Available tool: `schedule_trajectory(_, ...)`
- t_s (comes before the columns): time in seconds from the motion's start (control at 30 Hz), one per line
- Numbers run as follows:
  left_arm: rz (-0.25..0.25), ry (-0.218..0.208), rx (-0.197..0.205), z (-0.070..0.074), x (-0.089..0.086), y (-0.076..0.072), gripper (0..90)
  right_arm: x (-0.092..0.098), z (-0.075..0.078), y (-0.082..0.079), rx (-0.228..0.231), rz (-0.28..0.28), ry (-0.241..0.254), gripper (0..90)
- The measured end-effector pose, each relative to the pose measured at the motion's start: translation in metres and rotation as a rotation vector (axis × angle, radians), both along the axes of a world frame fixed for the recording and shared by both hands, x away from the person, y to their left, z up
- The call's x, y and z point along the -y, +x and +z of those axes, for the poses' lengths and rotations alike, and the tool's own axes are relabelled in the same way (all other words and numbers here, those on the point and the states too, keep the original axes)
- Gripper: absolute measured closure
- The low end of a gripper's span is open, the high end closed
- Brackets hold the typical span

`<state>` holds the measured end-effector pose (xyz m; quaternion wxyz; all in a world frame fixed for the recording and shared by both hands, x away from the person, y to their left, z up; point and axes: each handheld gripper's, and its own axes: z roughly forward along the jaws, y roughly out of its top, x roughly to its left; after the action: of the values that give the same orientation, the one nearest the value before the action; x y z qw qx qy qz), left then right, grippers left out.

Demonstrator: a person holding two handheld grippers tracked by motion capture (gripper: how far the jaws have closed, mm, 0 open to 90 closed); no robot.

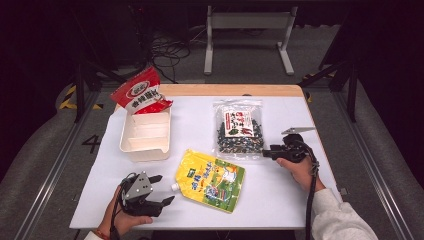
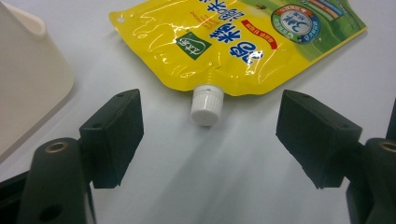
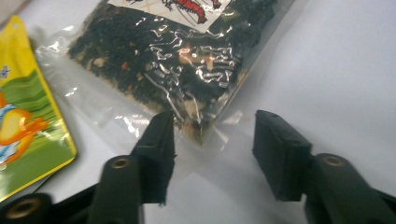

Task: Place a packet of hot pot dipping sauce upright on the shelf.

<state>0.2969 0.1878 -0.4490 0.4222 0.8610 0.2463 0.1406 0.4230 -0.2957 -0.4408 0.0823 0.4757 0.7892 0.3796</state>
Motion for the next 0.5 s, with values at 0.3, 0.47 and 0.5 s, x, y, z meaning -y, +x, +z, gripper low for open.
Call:
schedule_trajectory(0.3,-0.017,-0.002,-0.001,0.0,0.004,0.0,23.2,-0.003,-0.007,-0.005,-0.084,0.005,0.117,41.7)
schedule_trajectory(0.47,-0.03,0.0,-0.011,-0.002,0.007,0.002,23.2,-0.007,-0.01,-0.005,-0.077,0.003,0.125,59.1)
schedule_trajectory(0.5,-0.035,-0.001,-0.01,-0.002,0.008,0.002,23.0,-0.007,-0.01,-0.004,-0.078,0.0,0.129,61.4)
